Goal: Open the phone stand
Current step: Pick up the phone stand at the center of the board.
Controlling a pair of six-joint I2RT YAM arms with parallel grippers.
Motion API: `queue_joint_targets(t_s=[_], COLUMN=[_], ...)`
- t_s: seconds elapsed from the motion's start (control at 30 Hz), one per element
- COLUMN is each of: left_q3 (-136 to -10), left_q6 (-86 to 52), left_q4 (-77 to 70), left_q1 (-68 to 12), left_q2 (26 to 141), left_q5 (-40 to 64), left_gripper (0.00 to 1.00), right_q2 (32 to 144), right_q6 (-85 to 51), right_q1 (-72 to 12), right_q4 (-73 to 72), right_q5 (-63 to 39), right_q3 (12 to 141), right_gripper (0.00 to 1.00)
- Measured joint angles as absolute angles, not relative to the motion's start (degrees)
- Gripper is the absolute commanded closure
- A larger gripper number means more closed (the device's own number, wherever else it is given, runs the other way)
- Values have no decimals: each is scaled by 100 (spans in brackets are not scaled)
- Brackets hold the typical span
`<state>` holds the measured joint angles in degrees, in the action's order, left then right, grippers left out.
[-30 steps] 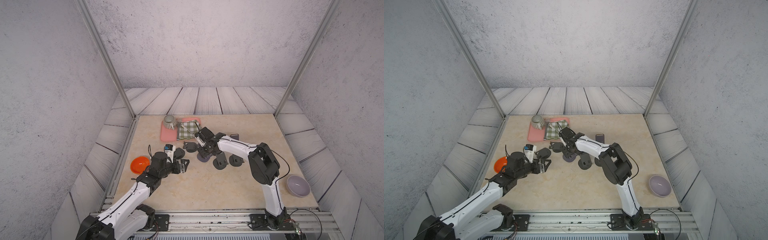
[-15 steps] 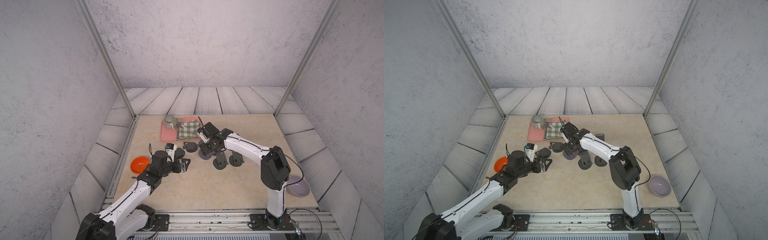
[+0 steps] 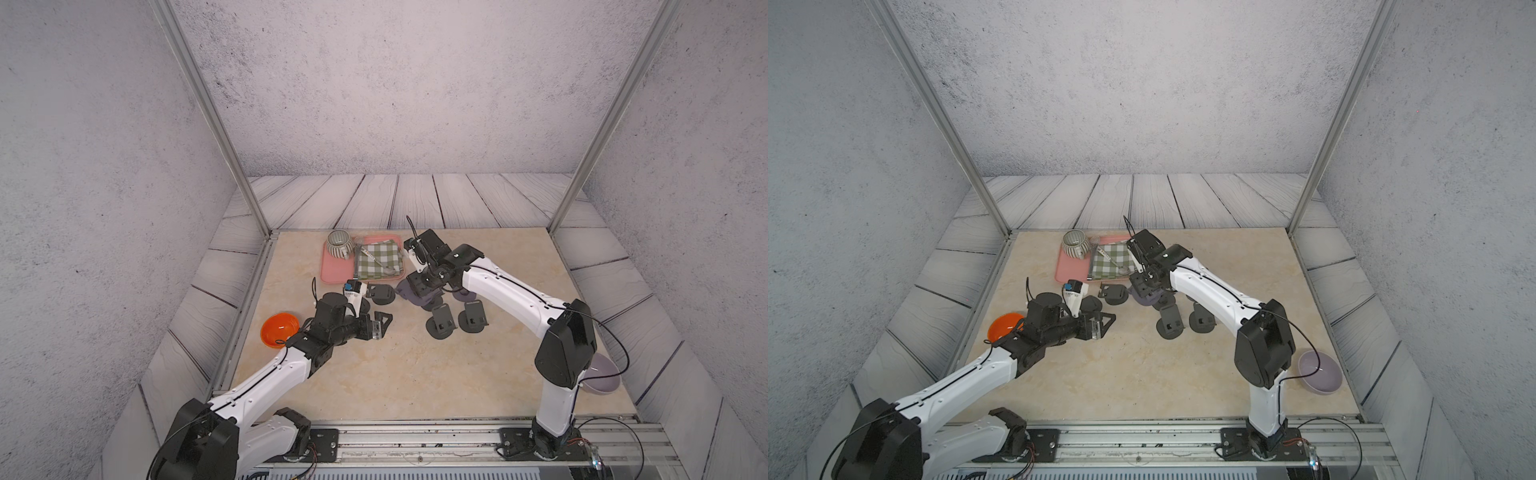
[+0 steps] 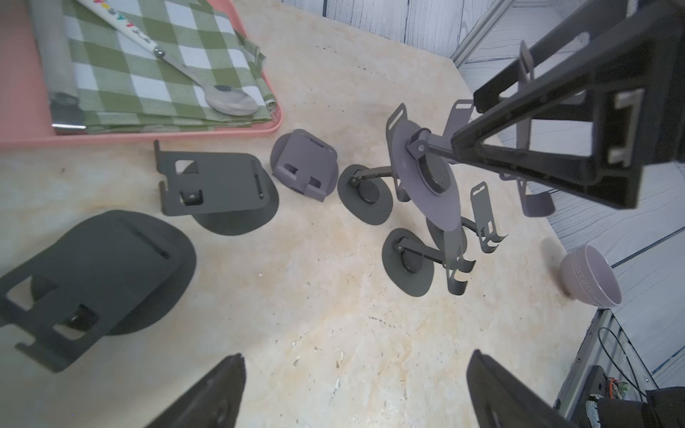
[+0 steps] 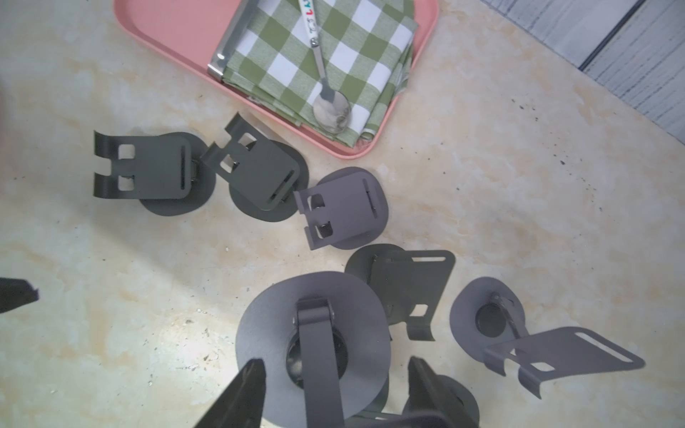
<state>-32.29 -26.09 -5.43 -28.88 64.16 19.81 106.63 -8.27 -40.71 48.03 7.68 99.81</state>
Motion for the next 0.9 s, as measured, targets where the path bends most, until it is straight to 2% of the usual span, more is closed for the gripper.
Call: queue_joint_targets(t_s=[0.57,0.9], left_q3=[-4198,-4609], left_q6=[-2438,-2200], left_q4=[-711,-768], left_q1=[-3686,-4141], left_q2=[7485,8016], left_q5=[2025,2215], left_gripper=[1,1], right_q2=[10003,9920], right_q6=[-1221,-1328], right_q1=[-2436,-1540], right_q4=[5391,5433], right_q5=[956,978], right_q3=[9983,9480], right_gripper=[44,44])
